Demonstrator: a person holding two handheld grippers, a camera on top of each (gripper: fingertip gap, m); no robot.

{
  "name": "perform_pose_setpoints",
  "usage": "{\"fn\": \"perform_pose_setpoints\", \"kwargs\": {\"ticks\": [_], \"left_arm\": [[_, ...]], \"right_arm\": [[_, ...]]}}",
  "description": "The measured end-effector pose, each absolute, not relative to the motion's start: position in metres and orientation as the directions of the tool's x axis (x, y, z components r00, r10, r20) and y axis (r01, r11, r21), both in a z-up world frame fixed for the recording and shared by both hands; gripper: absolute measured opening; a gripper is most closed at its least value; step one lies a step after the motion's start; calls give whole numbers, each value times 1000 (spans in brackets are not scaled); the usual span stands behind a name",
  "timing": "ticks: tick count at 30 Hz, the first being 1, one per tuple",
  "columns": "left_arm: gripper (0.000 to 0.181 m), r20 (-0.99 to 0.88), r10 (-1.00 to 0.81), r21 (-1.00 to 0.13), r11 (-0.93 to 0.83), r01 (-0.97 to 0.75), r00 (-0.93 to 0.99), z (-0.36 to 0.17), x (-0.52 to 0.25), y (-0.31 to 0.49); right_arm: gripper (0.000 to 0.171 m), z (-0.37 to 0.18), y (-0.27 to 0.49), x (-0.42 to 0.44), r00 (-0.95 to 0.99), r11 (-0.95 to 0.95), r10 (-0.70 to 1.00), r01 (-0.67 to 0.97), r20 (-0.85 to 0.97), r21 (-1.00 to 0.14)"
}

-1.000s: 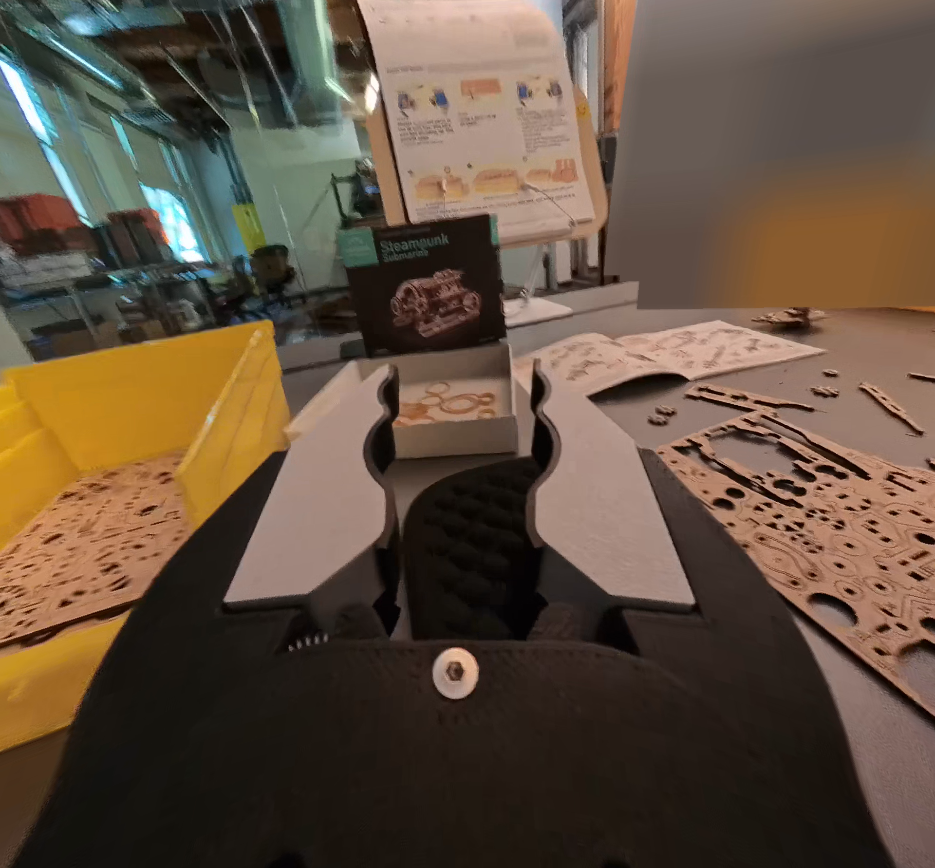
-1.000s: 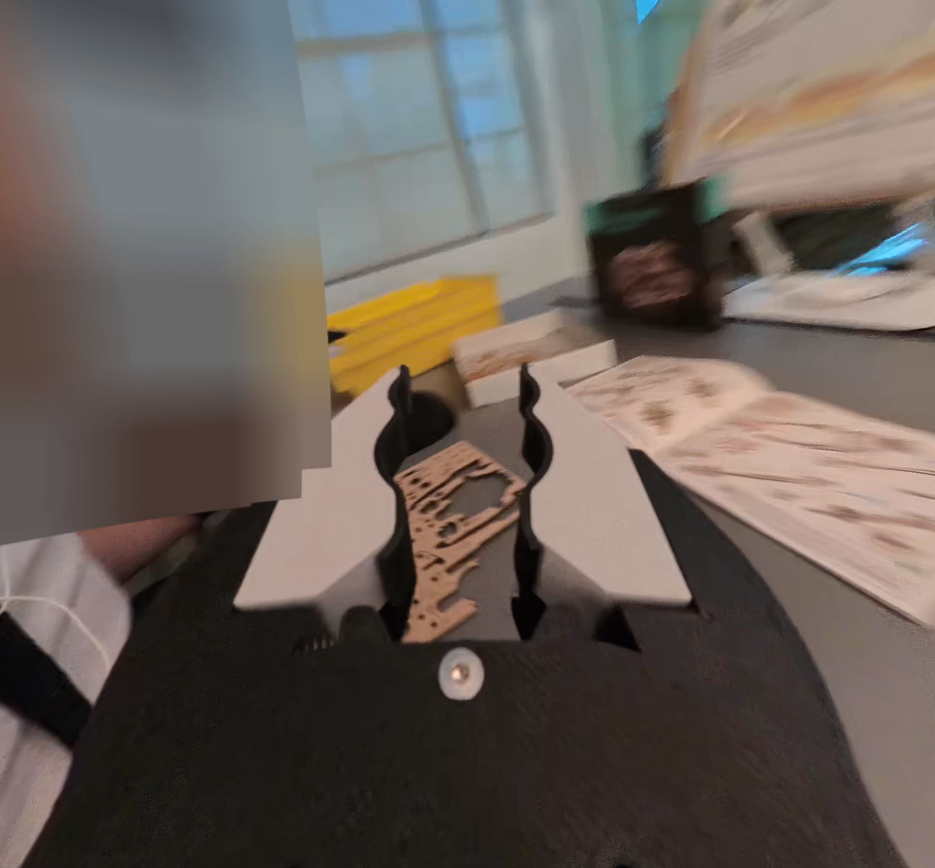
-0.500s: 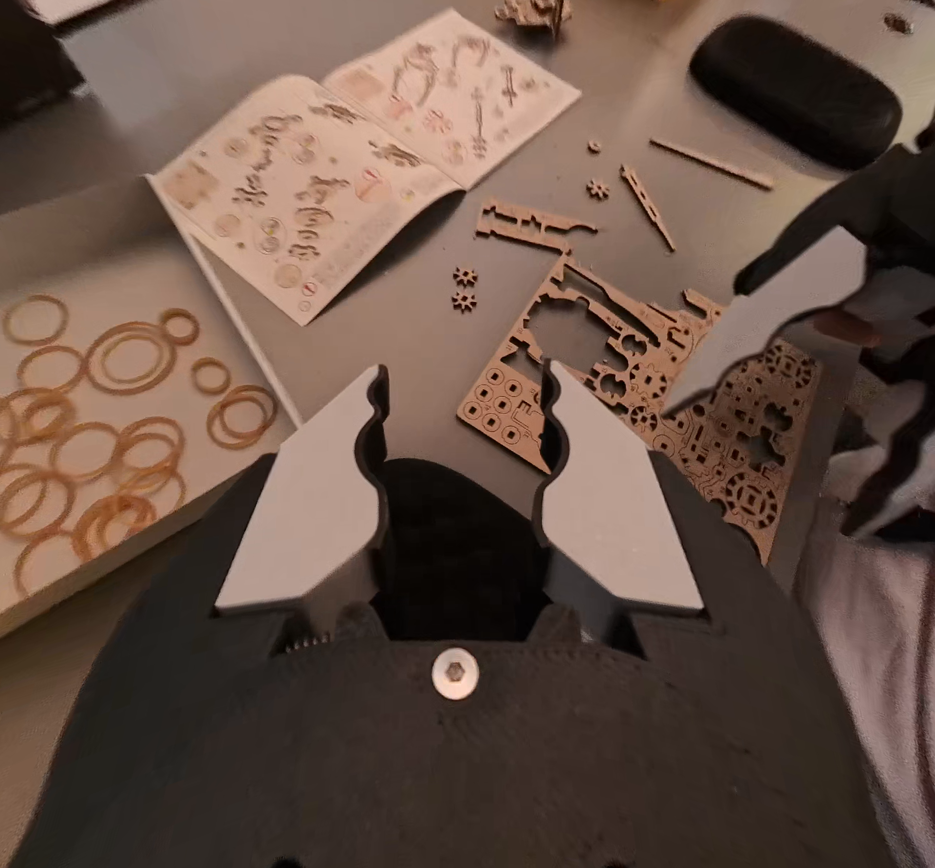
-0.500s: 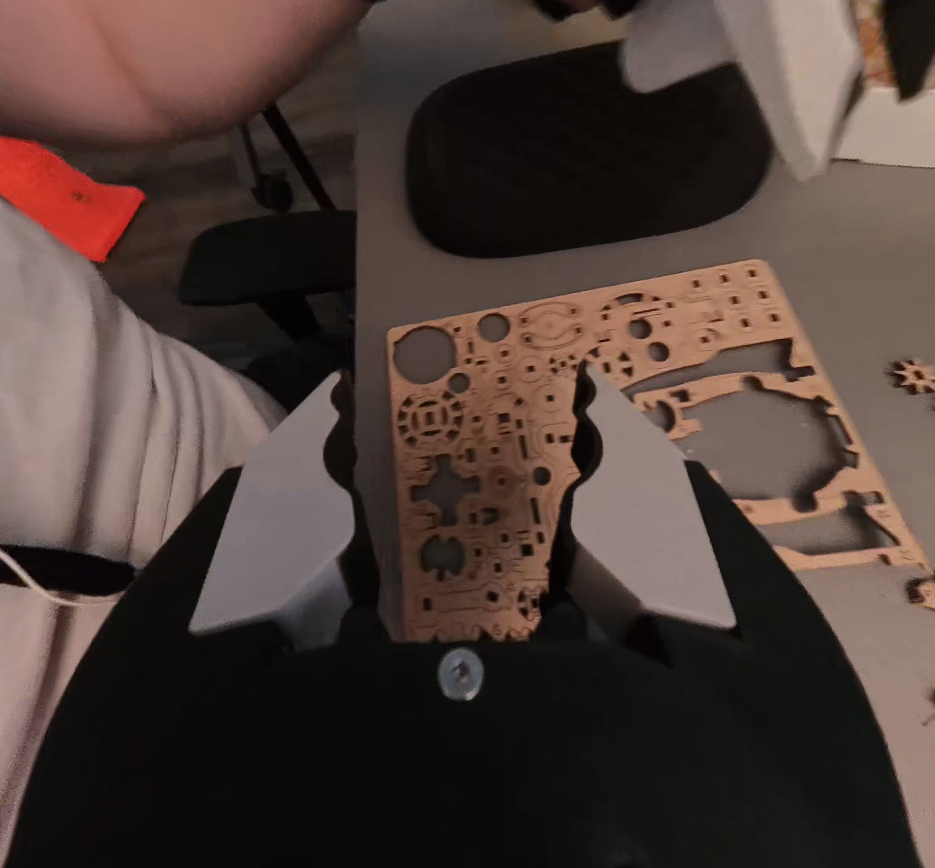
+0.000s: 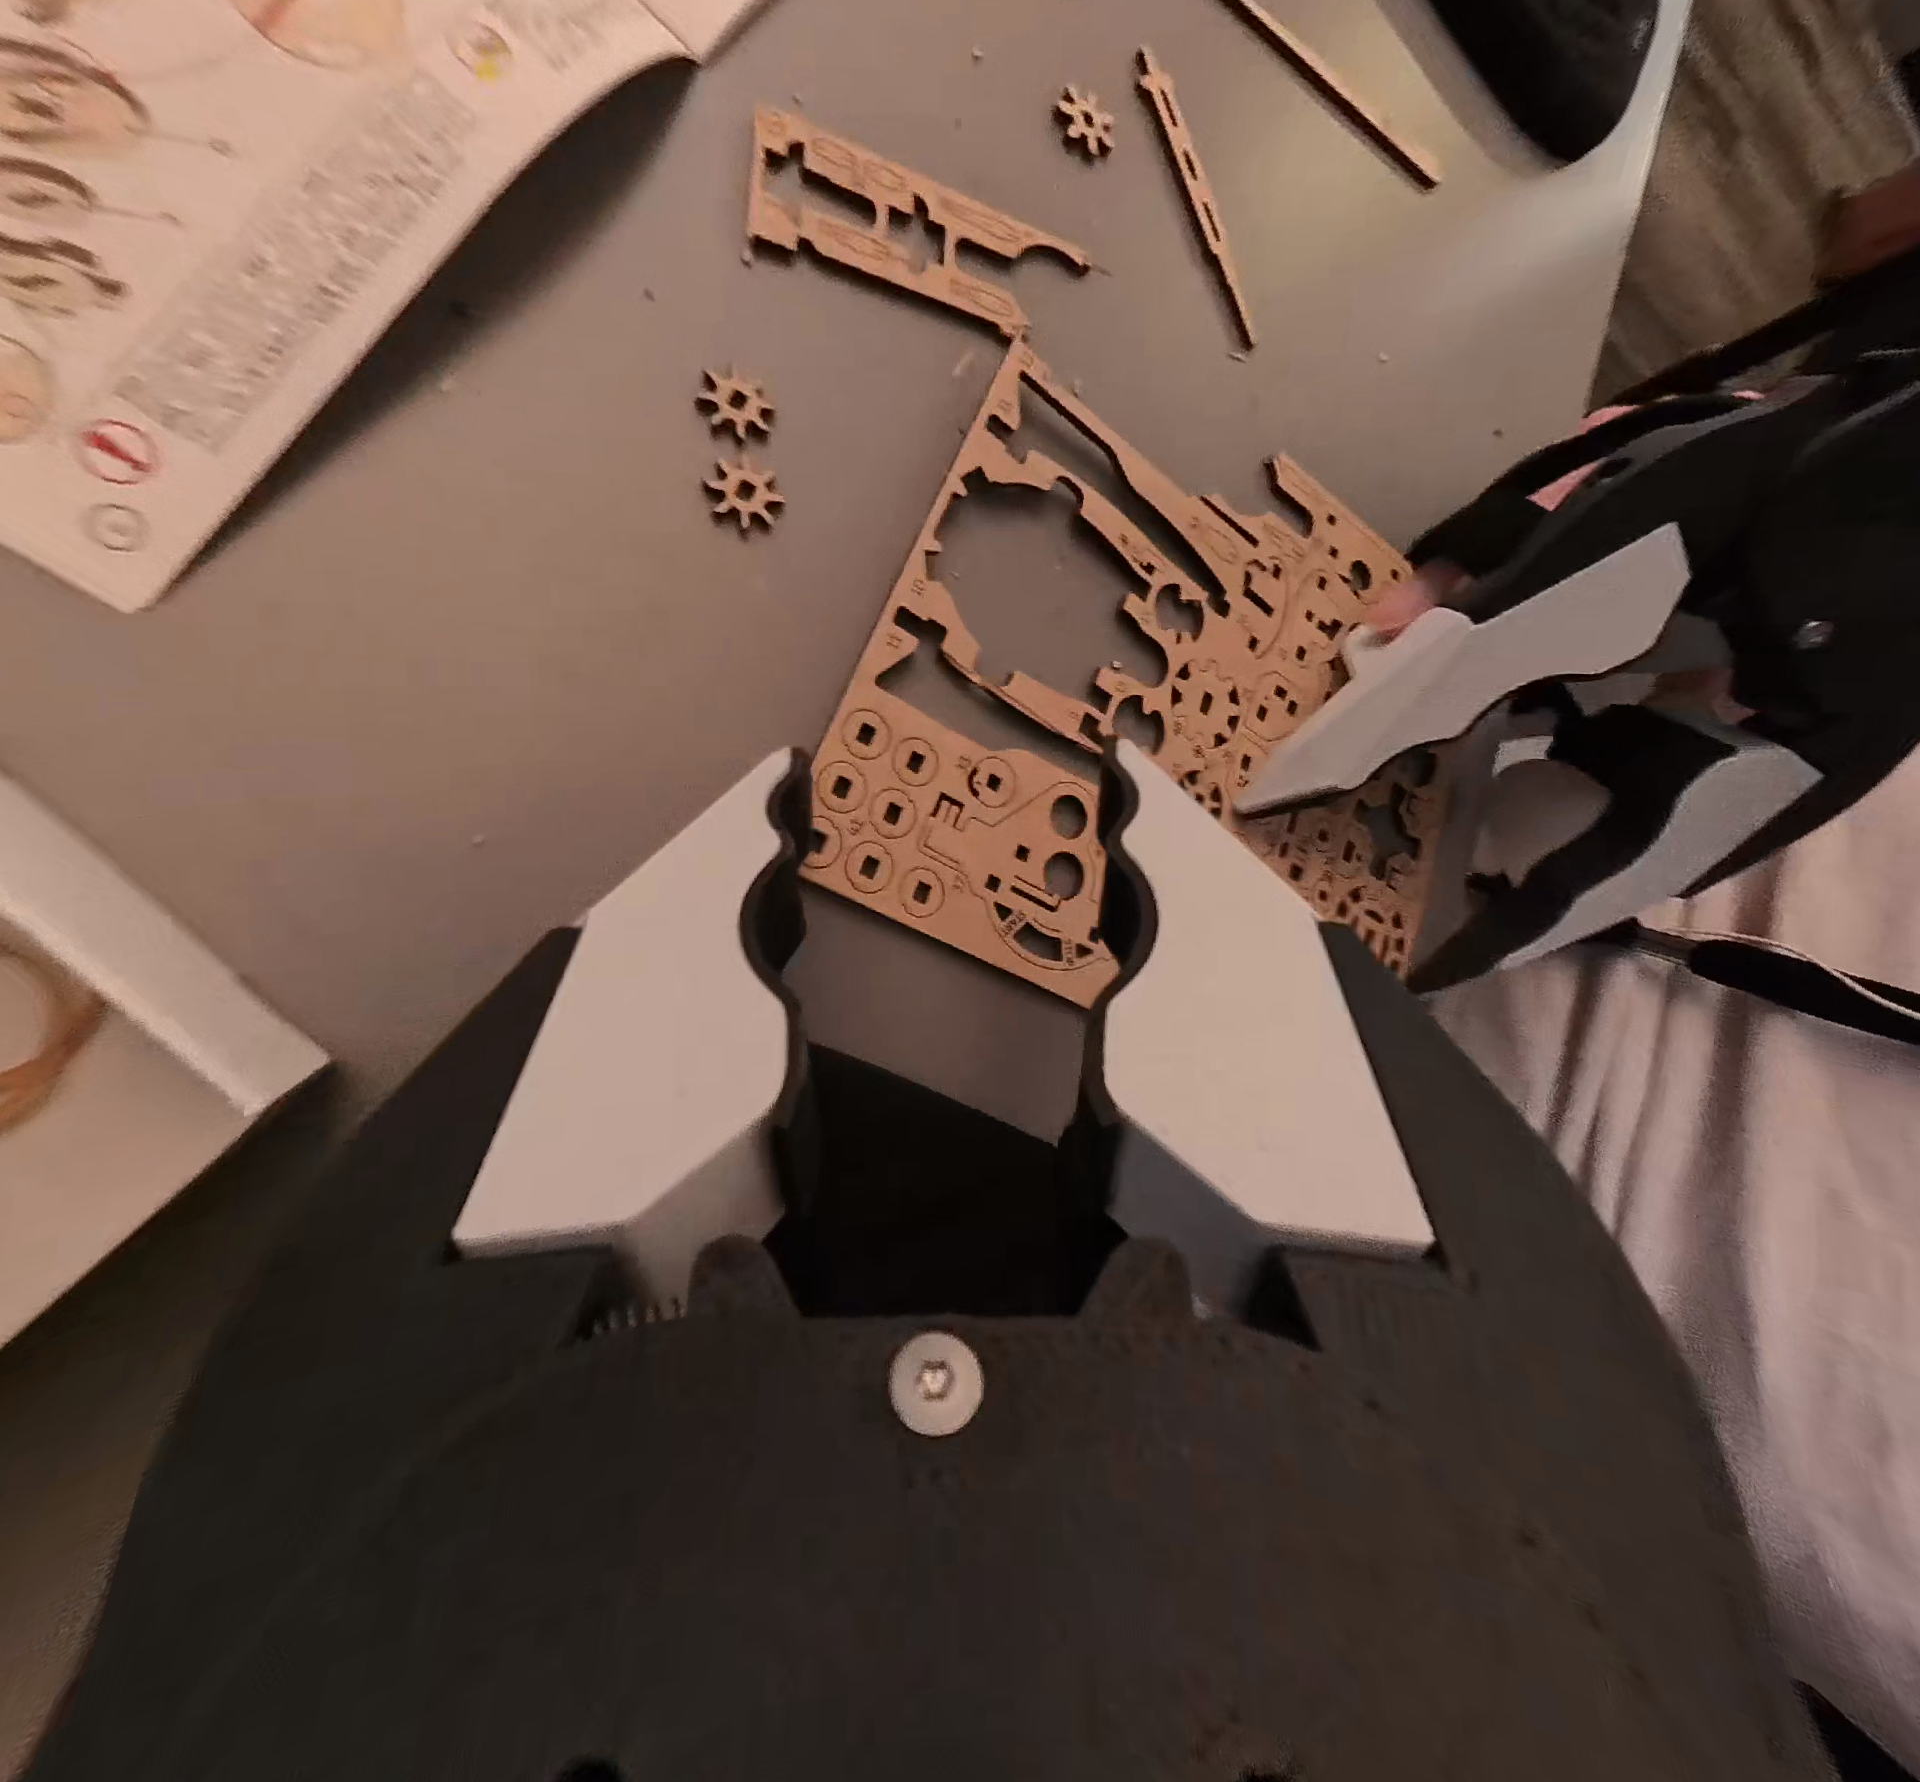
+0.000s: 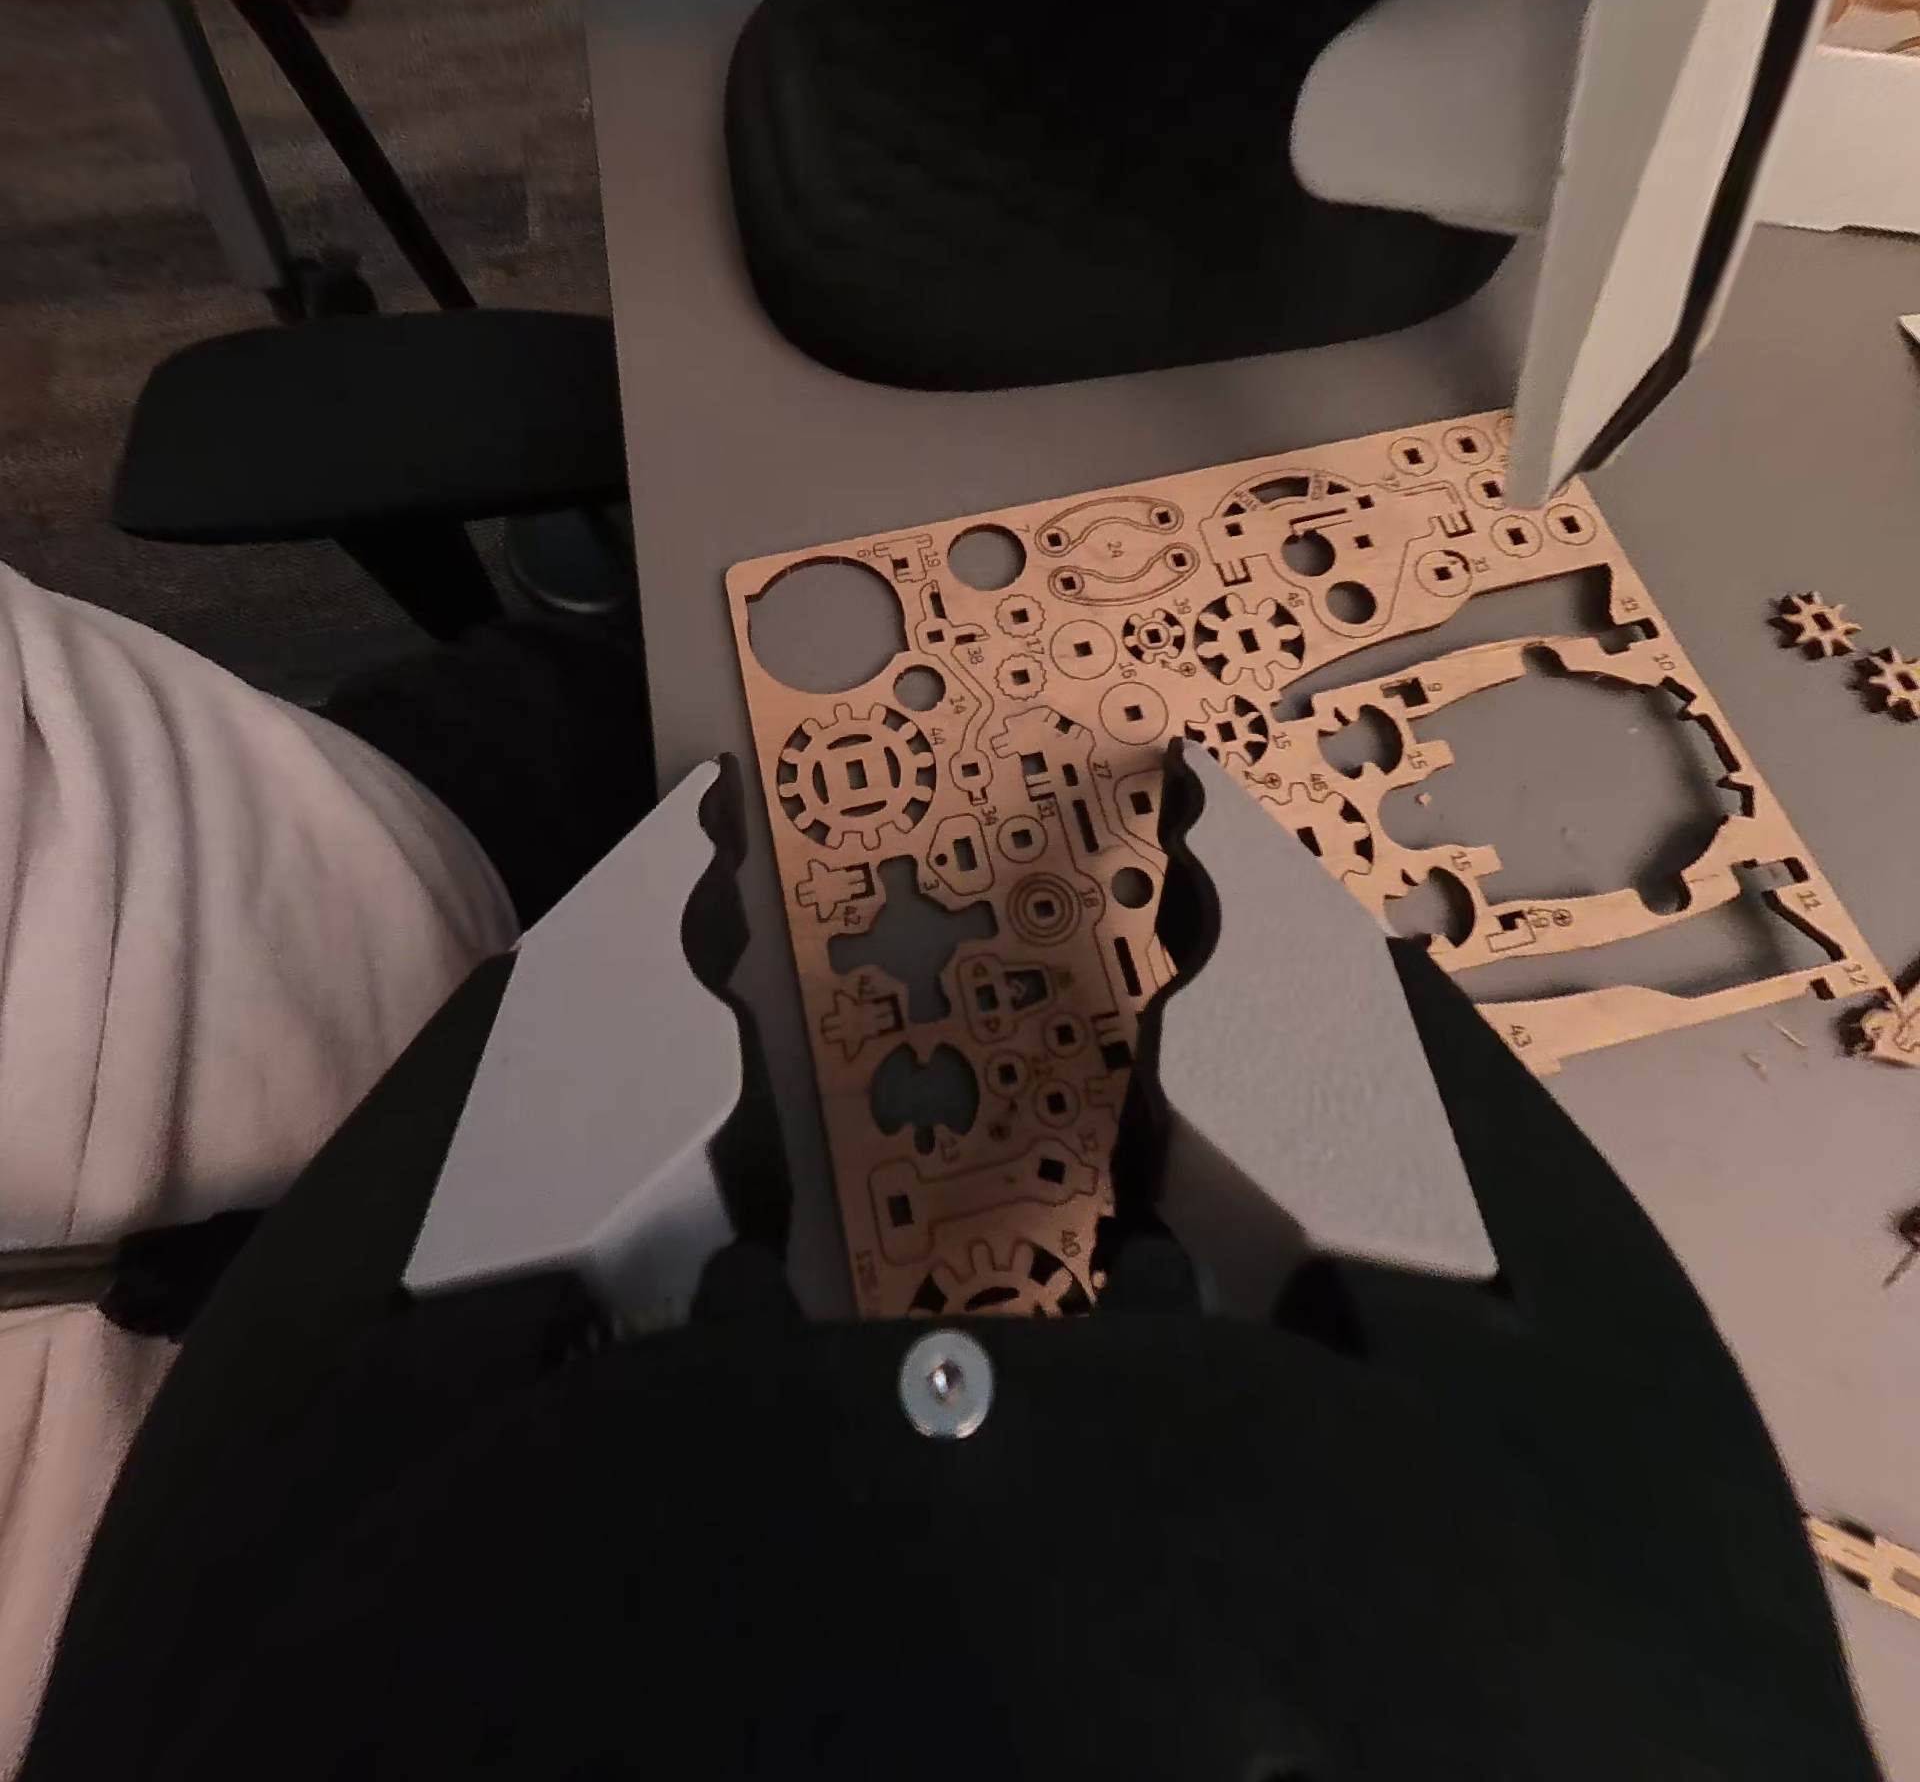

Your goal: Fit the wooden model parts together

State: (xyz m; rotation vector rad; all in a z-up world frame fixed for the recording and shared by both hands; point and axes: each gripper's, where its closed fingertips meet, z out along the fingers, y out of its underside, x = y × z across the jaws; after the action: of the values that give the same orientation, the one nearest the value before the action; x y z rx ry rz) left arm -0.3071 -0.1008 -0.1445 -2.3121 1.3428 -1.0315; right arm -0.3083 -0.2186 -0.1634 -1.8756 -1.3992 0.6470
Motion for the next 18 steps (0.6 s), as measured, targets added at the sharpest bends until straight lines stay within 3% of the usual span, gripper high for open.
{"fn": "perform_pose_setpoints", "kwargs": {"ticks": [4, 7, 18], "left_arm": [[38, 459, -836, -525, -529, -666, 302, -147, -307, -101], [49, 414, -856, -529, -503, -684, 310, -148, -309, -95], [52, 479, -844, -439, -468, -767, 240, -149, -311, -104]], "right_arm": [[80, -163, -218, -308, 302, -177, 953, 606, 19, -775], [79, -164, -218, -308, 306, -179, 952, 605, 19, -776], [76, -163, -220, -308, 302, -170, 953, 605, 26, -778]]}}
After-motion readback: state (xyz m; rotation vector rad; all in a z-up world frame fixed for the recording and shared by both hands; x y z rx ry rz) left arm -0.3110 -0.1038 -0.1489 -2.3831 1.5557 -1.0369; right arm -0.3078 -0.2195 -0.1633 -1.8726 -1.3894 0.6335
